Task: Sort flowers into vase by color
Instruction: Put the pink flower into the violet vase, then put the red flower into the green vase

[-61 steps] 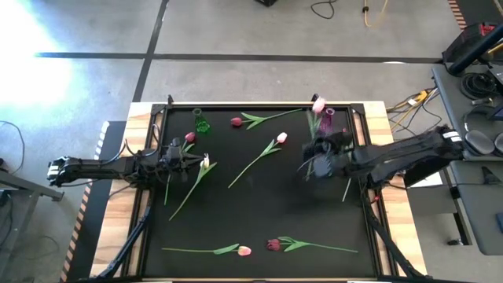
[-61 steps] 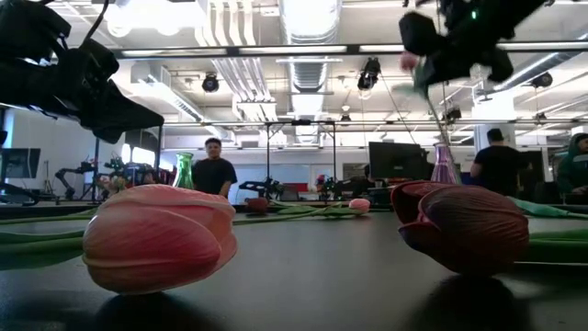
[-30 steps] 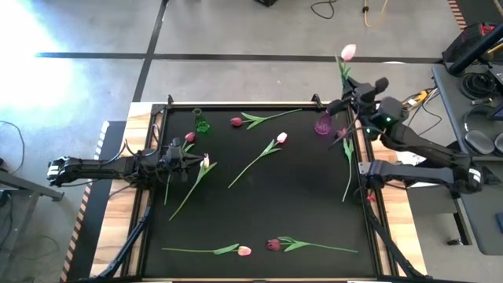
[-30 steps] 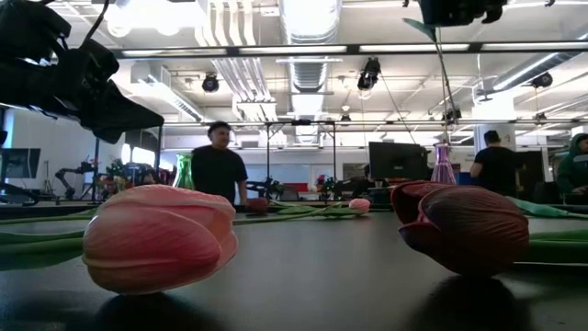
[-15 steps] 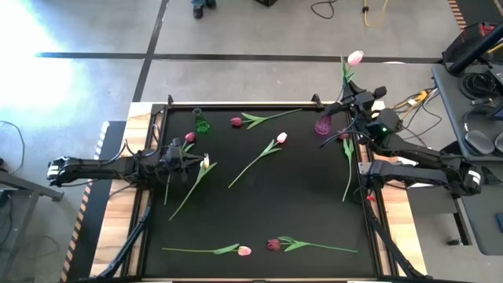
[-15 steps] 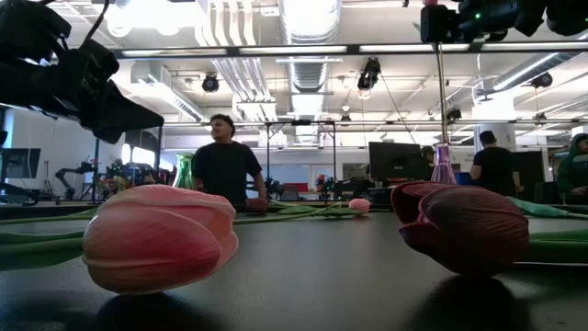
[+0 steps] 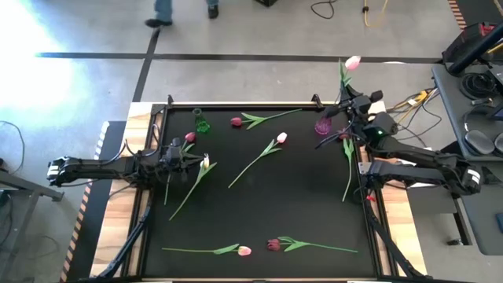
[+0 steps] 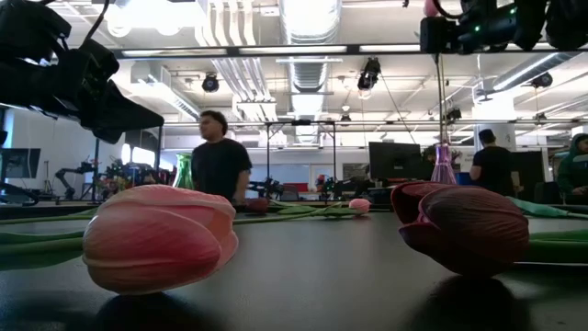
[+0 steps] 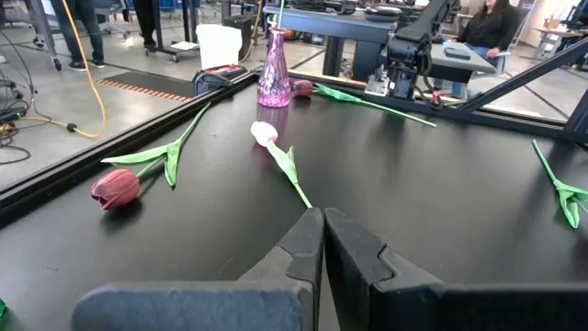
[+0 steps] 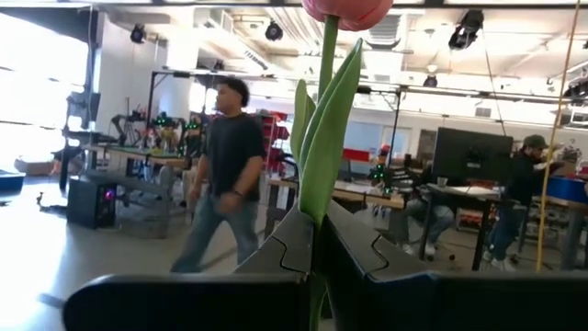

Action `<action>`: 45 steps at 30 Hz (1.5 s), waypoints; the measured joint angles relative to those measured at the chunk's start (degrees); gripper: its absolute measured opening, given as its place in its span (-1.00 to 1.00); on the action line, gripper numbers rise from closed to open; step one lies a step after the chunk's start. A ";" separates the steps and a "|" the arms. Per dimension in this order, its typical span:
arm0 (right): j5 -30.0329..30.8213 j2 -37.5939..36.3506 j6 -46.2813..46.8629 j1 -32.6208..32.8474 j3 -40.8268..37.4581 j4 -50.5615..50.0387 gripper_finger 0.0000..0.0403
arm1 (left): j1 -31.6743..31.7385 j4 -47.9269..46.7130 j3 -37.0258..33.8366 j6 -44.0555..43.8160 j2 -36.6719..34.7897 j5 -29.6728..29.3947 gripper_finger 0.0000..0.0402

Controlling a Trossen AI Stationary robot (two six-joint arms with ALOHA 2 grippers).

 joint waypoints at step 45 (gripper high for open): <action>9.03 10.15 13.25 -0.96 3.77 -26.79 -0.26 | -0.01 0.00 -0.01 0.00 0.17 0.00 -1.00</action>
